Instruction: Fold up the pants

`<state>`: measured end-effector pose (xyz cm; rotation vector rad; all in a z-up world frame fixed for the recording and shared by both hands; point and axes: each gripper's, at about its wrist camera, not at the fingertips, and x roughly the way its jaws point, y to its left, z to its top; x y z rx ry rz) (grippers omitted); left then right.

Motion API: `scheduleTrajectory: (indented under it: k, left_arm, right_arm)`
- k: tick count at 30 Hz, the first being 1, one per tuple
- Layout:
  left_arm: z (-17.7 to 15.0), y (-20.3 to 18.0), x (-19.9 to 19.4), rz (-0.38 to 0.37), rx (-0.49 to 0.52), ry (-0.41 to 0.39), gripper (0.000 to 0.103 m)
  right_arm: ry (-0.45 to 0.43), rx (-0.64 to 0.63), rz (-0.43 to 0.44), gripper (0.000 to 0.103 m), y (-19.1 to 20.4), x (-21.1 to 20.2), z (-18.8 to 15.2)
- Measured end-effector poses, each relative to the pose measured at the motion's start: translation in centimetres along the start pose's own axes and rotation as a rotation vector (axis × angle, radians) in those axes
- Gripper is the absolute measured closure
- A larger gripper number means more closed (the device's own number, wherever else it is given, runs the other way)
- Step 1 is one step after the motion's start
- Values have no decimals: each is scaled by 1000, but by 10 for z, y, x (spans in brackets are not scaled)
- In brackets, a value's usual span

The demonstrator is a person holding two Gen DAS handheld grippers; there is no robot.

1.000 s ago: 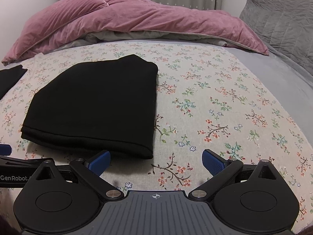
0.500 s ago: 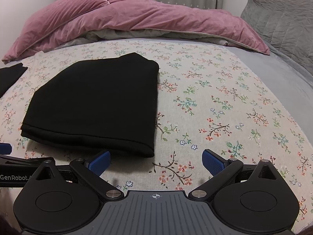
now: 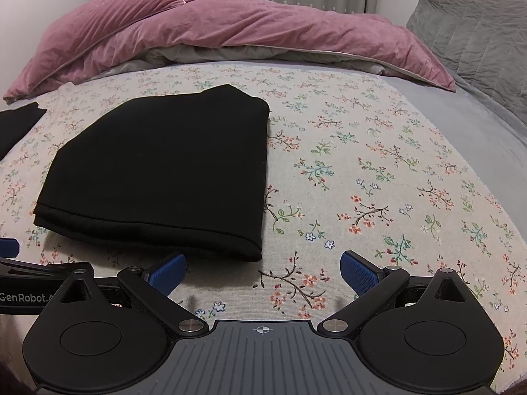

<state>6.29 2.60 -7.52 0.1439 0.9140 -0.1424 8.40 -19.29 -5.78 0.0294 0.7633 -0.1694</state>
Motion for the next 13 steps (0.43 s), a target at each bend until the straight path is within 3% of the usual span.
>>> scheduleTrajectory:
  k: [13]
  left_arm:
    - [-2, -1, 0, -3, 8, -3, 0]
  right_arm:
    - [0, -2, -1, 2, 0, 0, 0]
